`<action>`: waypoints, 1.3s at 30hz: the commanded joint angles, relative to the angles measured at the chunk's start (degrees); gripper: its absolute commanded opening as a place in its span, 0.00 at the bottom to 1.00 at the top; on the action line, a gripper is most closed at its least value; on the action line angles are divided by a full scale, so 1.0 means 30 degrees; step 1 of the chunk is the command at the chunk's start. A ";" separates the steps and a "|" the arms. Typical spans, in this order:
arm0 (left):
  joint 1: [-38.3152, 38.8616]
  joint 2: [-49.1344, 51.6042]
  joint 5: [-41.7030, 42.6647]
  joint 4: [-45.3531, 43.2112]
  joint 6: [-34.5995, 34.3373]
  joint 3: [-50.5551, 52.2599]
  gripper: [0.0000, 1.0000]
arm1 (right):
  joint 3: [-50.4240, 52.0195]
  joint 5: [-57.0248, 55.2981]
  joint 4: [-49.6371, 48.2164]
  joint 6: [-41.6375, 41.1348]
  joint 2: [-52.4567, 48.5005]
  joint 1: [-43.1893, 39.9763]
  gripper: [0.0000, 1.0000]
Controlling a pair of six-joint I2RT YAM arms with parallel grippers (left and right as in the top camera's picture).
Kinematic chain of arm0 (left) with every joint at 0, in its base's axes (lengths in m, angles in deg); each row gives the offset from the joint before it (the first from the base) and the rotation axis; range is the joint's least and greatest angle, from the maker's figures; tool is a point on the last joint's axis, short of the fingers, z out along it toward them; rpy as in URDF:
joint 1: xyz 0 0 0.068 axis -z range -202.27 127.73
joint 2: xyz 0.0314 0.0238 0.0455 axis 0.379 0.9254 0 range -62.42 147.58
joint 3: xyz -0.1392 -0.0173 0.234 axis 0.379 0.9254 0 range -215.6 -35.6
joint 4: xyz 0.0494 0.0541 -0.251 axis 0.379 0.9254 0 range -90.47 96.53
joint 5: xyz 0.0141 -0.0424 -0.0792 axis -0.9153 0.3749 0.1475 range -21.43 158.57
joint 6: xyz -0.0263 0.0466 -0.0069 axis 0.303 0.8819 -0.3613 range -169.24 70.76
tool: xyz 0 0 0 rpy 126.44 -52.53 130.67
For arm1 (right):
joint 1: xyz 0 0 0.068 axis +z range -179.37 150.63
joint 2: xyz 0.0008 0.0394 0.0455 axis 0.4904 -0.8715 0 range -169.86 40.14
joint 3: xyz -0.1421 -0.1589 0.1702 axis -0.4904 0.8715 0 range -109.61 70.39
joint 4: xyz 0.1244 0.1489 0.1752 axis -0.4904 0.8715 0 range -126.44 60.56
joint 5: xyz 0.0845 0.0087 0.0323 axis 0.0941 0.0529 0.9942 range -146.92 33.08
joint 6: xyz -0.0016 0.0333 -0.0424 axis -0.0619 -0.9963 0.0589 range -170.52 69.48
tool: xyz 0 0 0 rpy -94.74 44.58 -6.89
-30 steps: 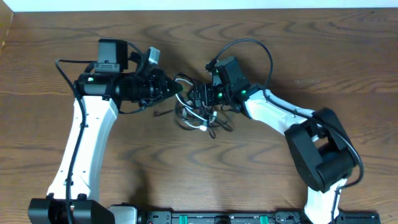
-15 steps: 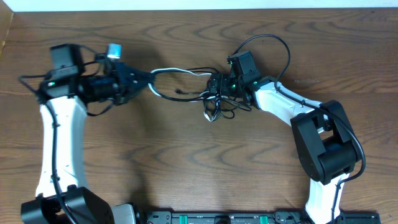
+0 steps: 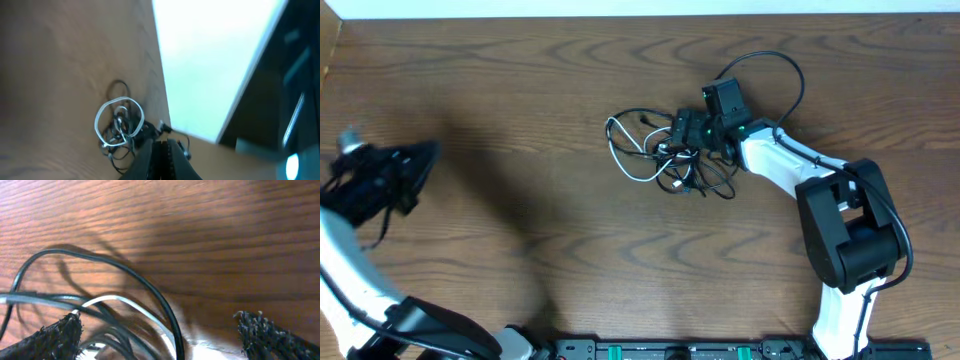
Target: Untangle cables
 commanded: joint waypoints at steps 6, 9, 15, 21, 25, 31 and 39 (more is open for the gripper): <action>-0.0015 -0.0299 -0.4736 0.0991 0.0379 -0.0153 0.08 | 0.0648 -0.0539 0.0503 -0.0561 -0.1115 -0.0080 0.99; 0.1319 -0.0299 -0.5785 0.0984 0.0379 -0.0051 0.08 | 0.0648 -0.0539 0.0452 -0.0561 -0.1115 -0.0058 0.99; 0.5916 -0.0233 -0.8174 0.0109 0.0372 0.0444 0.29 | 0.0648 -0.0539 0.0444 -0.0568 -0.1115 -0.0058 0.99; 1.1125 0.0219 -0.8590 -0.2346 -0.0583 0.0452 0.49 | 0.0648 -0.0532 0.0452 -0.0568 -0.1115 -0.0058 0.99; 1.4681 0.0838 -0.9537 -0.4750 -0.2521 0.0452 0.52 | 0.0648 -0.0539 0.0452 -0.0561 -0.1115 -0.0007 0.99; 1.8812 0.1909 -1.4557 -0.6623 -0.5333 0.0452 0.53 | 0.0648 -0.0539 0.0459 -0.0554 -0.1115 0.0080 0.99; 2.1704 0.3432 -1.7748 -0.8000 -0.6579 0.0452 0.53 | 0.0648 -0.0539 0.0452 -0.0554 -0.1115 0.0080 0.99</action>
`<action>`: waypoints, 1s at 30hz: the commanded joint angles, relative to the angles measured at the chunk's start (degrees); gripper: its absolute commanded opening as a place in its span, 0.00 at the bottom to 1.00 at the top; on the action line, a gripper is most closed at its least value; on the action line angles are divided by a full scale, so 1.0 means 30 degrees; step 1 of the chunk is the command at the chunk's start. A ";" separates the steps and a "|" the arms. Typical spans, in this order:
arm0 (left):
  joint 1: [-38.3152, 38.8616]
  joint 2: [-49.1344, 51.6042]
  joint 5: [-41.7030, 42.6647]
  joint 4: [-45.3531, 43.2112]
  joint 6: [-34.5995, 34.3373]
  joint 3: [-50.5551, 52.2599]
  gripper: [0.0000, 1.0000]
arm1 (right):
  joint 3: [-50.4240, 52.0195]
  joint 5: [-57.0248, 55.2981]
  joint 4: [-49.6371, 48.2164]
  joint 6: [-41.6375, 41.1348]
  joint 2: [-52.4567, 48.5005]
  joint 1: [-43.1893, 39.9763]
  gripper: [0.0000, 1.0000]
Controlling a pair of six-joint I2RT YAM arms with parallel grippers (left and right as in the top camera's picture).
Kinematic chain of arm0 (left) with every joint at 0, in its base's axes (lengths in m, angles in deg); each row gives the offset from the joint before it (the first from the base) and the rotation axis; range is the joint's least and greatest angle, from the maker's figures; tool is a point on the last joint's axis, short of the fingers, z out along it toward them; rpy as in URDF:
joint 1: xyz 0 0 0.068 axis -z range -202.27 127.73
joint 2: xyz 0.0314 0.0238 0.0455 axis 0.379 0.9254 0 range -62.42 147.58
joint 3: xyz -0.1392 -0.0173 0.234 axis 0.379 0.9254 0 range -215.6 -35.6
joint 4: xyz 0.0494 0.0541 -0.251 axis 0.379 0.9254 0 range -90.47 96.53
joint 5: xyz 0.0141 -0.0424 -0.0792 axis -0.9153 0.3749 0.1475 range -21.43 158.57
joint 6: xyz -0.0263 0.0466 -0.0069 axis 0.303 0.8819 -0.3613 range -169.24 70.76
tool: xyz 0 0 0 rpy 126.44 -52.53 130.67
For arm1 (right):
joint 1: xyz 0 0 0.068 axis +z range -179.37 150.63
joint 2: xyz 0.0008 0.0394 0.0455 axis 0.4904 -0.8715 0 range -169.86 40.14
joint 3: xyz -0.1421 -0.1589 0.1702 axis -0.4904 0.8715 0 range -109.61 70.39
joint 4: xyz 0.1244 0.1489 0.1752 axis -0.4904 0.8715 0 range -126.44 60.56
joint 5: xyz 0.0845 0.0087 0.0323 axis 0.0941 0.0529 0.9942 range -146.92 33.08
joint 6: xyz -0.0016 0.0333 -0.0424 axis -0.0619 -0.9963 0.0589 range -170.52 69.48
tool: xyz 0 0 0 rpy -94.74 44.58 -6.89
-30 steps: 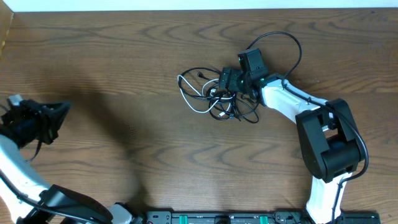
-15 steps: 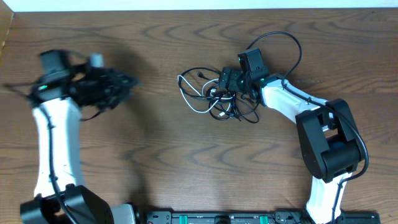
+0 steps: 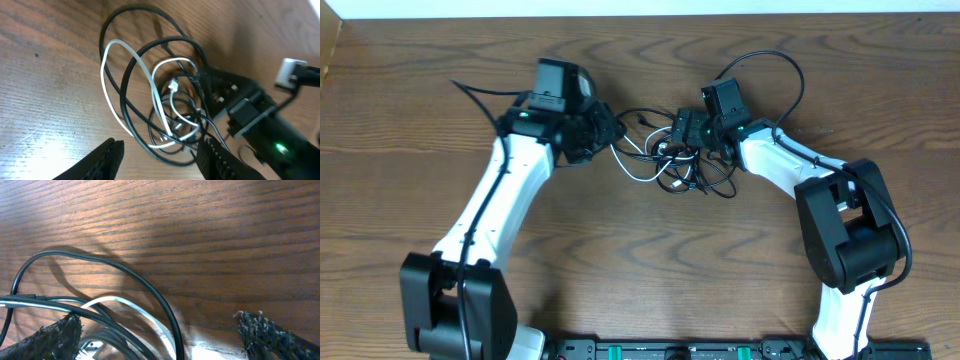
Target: Untangle cables
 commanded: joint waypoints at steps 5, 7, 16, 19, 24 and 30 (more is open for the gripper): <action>0.1326 0.2113 -0.2062 -0.0998 -0.1399 0.0153 0.53 | 0.0648 -0.0211 0.0488 -0.0539 -0.1115 -0.0022 0.99; 0.1486 0.2725 -0.2120 -0.1304 -0.1632 0.0153 0.53 | 0.0648 -0.0211 0.0488 -0.0539 -0.1115 -0.0022 0.99; 0.1530 0.4816 -0.2106 -0.2135 -0.1632 0.0153 0.51 | 0.0648 -0.0211 0.0488 -0.0539 -0.1115 -0.0022 0.99; 0.1530 0.4809 -0.2098 -0.2149 -0.1632 0.0153 0.48 | 0.0648 -0.0211 0.0495 -0.0539 -0.1115 -0.0022 0.99; 0.1494 0.4728 -0.1734 -0.2280 -0.1632 0.0109 0.32 | 0.0648 -0.0211 0.0488 -0.0539 -0.1115 -0.0022 0.99; 0.1064 0.3971 0.1428 -0.2288 -0.1632 -0.0189 0.08 | 0.0648 -0.0211 0.0488 -0.0539 -0.1115 -0.0022 0.99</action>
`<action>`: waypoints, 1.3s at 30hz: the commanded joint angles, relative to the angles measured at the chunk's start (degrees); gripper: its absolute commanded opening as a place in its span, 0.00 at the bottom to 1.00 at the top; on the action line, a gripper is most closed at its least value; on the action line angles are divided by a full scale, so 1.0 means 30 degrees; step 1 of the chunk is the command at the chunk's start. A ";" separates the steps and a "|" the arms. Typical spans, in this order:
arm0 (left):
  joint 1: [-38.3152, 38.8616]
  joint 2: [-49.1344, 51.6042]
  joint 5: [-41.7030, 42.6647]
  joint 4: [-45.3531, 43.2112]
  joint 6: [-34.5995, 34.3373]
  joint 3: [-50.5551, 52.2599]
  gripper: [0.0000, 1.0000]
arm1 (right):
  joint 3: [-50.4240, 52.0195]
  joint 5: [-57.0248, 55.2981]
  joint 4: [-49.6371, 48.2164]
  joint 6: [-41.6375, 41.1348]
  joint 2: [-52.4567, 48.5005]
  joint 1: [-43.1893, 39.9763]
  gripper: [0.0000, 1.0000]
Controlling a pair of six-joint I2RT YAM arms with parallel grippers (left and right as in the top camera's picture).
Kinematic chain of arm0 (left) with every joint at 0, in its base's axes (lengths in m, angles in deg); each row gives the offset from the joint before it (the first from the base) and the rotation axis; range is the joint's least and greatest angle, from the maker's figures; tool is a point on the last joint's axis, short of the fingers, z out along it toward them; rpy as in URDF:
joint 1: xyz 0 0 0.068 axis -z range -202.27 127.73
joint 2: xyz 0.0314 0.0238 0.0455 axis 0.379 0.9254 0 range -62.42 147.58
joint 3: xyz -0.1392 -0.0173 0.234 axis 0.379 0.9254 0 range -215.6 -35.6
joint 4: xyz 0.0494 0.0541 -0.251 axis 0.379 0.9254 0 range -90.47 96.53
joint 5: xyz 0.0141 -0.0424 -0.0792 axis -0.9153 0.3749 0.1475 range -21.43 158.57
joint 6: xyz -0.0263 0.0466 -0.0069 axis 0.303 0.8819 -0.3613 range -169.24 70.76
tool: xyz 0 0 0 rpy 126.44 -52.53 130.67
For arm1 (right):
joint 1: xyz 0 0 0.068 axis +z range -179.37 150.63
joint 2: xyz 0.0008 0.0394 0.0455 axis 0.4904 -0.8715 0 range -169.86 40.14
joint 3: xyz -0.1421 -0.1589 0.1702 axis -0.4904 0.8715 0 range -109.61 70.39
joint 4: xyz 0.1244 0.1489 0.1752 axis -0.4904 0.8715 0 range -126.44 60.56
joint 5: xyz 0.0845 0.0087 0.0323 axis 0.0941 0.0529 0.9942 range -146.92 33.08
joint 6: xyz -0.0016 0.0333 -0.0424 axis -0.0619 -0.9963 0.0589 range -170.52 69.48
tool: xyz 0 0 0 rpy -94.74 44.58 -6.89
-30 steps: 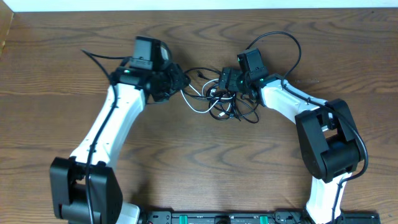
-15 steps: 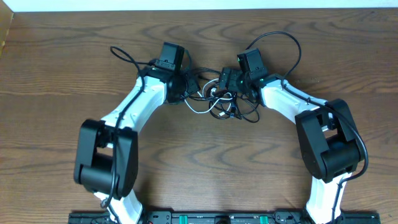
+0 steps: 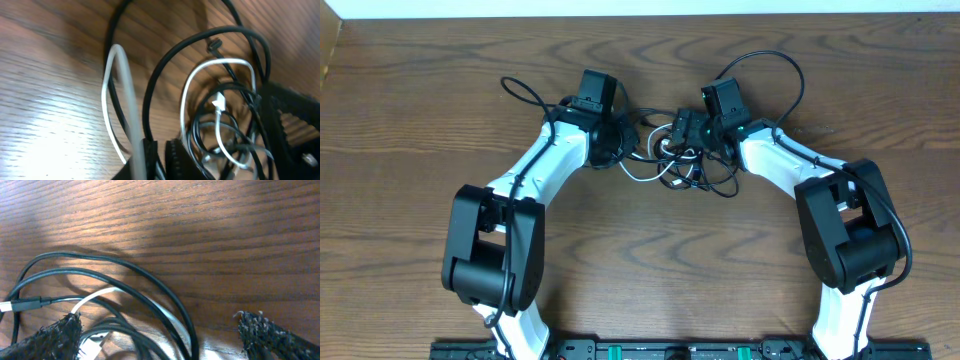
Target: Untangle cables
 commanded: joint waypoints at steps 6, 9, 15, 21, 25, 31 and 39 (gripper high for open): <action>-0.1566 -0.3373 0.6994 -0.0022 0.0073 -0.0219 0.07 | 0.0648 -0.0204 0.0495 -0.0539 -0.1115 -0.0022 0.99; -0.2076 -0.4969 0.8298 -0.0007 0.0073 -0.0219 0.07 | 0.0648 -0.0204 0.0495 -0.0539 -0.1115 -0.0022 0.99; -0.2951 -0.8269 0.8743 -0.0015 0.0073 -0.0219 0.08 | 0.0648 -0.0204 0.0503 -0.0539 -0.1115 -0.0022 0.99; -0.4160 -1.1344 0.8735 -0.0022 0.0073 -0.0219 0.08 | 0.0648 -0.0204 0.0503 -0.0539 -0.1115 -0.0022 0.99; -0.5340 -1.3216 0.8735 -0.0015 0.0073 -0.0219 0.07 | 0.0648 -0.0204 0.0503 -0.0539 -0.1115 -0.0022 0.99; -0.7461 -1.5453 0.8735 -0.0015 0.0080 -0.0219 0.07 | 0.0648 -0.0204 0.0503 -0.0539 -0.1115 -0.0022 0.99; -0.9282 -1.6728 0.8743 0.0080 0.0576 -0.0219 0.07 | 0.0648 0.5421 -0.0758 0.3461 -0.1115 -0.0058 0.99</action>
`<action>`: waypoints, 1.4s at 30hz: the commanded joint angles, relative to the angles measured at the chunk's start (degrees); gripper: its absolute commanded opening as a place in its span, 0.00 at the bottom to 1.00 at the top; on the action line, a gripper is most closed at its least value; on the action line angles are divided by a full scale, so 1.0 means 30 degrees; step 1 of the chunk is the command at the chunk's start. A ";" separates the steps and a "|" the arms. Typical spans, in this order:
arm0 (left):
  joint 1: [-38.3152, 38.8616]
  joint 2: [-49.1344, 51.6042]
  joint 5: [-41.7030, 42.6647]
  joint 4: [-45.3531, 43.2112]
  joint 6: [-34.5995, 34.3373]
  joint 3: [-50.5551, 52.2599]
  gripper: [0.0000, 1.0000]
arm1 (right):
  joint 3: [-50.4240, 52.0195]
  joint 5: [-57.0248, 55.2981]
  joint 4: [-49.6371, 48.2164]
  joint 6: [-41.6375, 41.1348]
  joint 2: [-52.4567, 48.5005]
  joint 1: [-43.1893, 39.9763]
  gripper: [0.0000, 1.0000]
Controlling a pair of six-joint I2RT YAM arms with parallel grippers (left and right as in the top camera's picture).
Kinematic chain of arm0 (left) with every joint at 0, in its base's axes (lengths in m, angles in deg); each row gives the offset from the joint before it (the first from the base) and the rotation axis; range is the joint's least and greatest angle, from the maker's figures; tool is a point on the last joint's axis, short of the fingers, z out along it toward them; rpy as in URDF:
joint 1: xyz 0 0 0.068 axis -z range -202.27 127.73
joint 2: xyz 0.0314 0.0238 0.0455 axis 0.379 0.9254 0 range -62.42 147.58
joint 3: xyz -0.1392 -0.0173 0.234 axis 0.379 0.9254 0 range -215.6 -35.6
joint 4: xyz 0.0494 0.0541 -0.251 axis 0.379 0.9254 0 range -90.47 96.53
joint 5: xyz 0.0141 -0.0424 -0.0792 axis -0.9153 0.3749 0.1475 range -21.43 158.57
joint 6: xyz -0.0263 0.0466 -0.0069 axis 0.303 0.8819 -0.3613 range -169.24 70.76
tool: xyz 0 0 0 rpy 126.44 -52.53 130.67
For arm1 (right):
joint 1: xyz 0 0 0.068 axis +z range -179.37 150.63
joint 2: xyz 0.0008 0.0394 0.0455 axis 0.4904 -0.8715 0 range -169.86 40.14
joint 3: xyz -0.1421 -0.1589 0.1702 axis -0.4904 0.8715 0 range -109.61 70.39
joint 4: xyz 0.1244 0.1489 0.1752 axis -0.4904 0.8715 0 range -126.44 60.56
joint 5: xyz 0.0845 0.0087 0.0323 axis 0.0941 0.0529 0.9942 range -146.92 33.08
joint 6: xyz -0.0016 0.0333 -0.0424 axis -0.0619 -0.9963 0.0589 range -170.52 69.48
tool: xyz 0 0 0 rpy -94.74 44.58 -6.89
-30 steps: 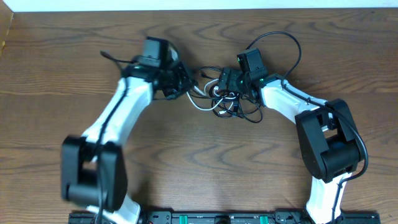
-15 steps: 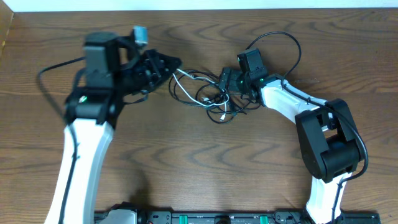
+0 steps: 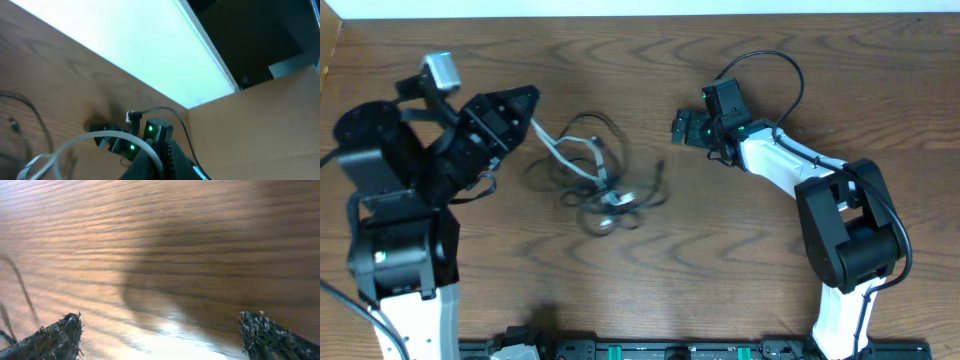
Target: Untangle cables
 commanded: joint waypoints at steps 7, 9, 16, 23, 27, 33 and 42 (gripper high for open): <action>-0.0444 0.0335 0.0648 0.0597 0.1698 -0.0219 0.07 | 0.0627 1.2254 -0.2739 0.5479 -0.1064 0.0153 0.99; -0.0444 0.0743 0.1107 0.0597 0.1923 -0.0219 0.08 | 0.0627 1.2254 -0.2769 0.5486 -0.1064 0.0408 0.99; -0.0444 0.1974 0.2557 -0.0284 0.0554 -0.0219 0.07 | 0.0627 1.2677 -0.3104 0.5581 -0.1064 0.1304 0.99; -0.0444 0.1996 0.3279 -0.4969 -0.4299 -0.0219 0.08 | 0.0627 1.4579 -0.3585 0.9391 -0.1064 0.2674 0.99; -0.0444 0.1923 0.3067 -0.9136 -0.7300 -0.0219 0.08 | 0.0627 1.4542 -0.3927 0.9573 -0.1064 0.3191 0.99; -0.0444 0.1931 0.1413 -1.2422 -0.9289 -0.0219 0.08 | 0.0627 1.4702 -0.4503 0.9559 -0.1064 0.3657 0.99; -0.0444 0.1931 -0.0940 -1.4025 -1.0936 -0.0219 0.08 | 0.0627 1.4717 -0.5297 0.9347 -0.1064 0.4401 0.99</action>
